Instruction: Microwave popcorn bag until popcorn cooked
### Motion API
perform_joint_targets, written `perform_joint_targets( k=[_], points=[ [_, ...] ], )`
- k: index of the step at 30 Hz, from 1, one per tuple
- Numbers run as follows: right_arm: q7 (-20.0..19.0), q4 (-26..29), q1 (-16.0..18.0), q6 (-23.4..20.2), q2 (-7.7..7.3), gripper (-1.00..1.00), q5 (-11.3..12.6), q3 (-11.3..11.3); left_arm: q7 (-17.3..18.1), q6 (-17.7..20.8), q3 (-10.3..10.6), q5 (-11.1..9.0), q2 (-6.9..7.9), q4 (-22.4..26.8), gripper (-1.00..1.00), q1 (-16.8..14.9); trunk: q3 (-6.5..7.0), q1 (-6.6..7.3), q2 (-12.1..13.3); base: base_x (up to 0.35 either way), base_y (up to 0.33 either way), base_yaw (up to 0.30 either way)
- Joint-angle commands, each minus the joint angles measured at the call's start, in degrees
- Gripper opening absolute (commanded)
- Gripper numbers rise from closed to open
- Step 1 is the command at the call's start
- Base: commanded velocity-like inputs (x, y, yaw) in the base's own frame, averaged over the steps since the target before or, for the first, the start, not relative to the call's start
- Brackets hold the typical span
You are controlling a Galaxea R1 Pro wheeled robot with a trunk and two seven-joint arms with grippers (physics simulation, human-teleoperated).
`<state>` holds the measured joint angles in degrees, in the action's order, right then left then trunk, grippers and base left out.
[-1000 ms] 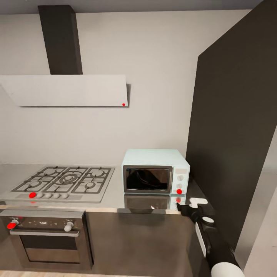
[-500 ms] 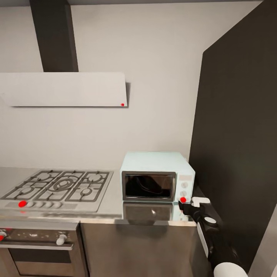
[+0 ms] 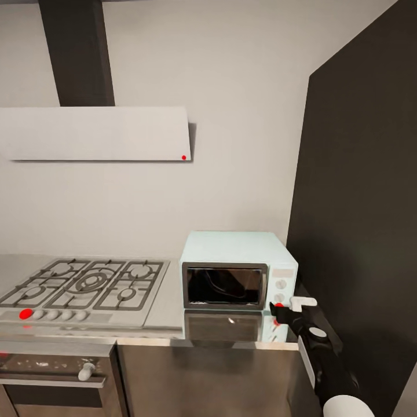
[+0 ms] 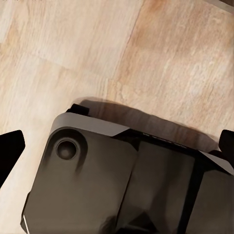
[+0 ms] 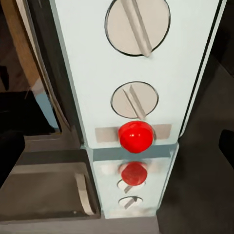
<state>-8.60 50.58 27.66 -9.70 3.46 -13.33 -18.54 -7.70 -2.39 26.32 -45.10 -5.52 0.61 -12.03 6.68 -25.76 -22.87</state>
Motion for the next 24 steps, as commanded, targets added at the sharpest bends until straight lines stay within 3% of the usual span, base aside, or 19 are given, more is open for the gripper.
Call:
perform_joint_targets(
  k=[1,8,19,24],
  points=[
    [-0.54,-0.47,0.03,-0.23,0.04,1.00,-0.58,-0.34,-0.21,-0.14,0.48,-0.42,-0.01,0.01,1.00,0.02,-0.03,-0.02,-0.04,0.000,0.000,0.000],
    [-0.62,-5.43,0.03,3.85,-0.10,1.00,-0.65,-0.31,-0.21,-0.15,0.48,-0.42,-0.06,0.01,1.00,-0.01,-0.03,-0.02,-0.04,0.000,0.000,0.000],
    [-0.71,-5.84,0.03,4.09,-0.12,1.00,-0.57,-0.69,-0.21,-0.16,0.48,-0.42,-0.09,0.01,1.00,-0.01,-0.03,-0.02,-0.04,0.000,0.000,0.000],
    [-0.93,-8.11,0.03,4.25,-2.84,1.00,-0.69,-0.69,-0.21,-0.16,0.48,-0.42,-0.06,0.01,1.00,-0.01,-0.03,-0.02,-0.04,0.000,0.000,0.000]
  ],
)
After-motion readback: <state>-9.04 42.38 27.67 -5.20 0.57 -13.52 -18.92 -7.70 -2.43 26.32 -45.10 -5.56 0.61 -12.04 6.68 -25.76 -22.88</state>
